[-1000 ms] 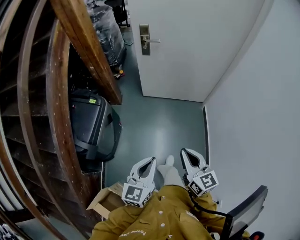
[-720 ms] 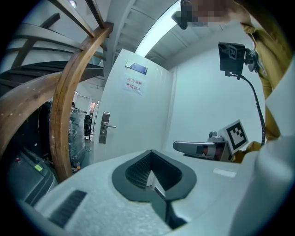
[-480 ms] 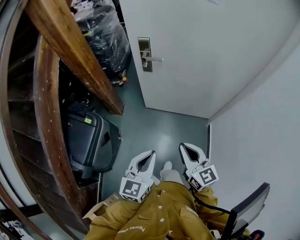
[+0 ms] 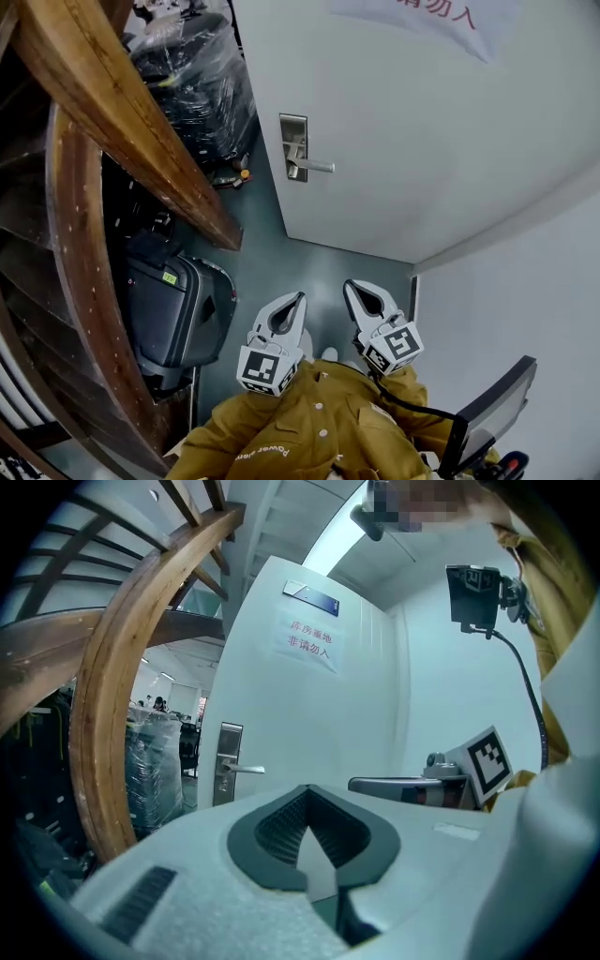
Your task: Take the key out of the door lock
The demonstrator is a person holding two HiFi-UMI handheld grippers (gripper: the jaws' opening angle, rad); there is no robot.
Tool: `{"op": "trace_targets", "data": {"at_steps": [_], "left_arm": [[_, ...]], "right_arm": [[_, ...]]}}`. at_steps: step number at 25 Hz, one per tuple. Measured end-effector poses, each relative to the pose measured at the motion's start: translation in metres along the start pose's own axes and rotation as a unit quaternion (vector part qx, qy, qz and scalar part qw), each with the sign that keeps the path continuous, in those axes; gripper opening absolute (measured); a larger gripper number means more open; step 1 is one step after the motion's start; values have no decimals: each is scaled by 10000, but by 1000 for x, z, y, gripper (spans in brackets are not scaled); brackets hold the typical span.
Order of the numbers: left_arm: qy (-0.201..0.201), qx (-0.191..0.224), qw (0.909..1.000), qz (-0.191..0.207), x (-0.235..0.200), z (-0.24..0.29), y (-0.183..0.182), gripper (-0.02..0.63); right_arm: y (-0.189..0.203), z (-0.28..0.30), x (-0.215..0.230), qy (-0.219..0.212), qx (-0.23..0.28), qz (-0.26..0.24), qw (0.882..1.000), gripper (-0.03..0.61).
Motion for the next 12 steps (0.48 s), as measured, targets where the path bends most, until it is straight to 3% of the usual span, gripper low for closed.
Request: {"op": "trace_targets", "data": {"at_steps": [7,12], "left_arm": [[255,144,9996,-24,-64,54,-10,-3],[263,104,9995,-112,-83,77,-10,-3]], "right_arm": [[-32,78,19,68,107,-71,9999,5],[-35,112,39,31,-14,146,9999,6]]}}
Point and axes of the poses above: the fingertips, and each gripper's own axes: z forward along the fingers, x to its right, y out of its underside, the point moved 8 cm from there along -z, backward along the fingers, and after that the axes turned 14 degrees about z, right-handed, at the moved point
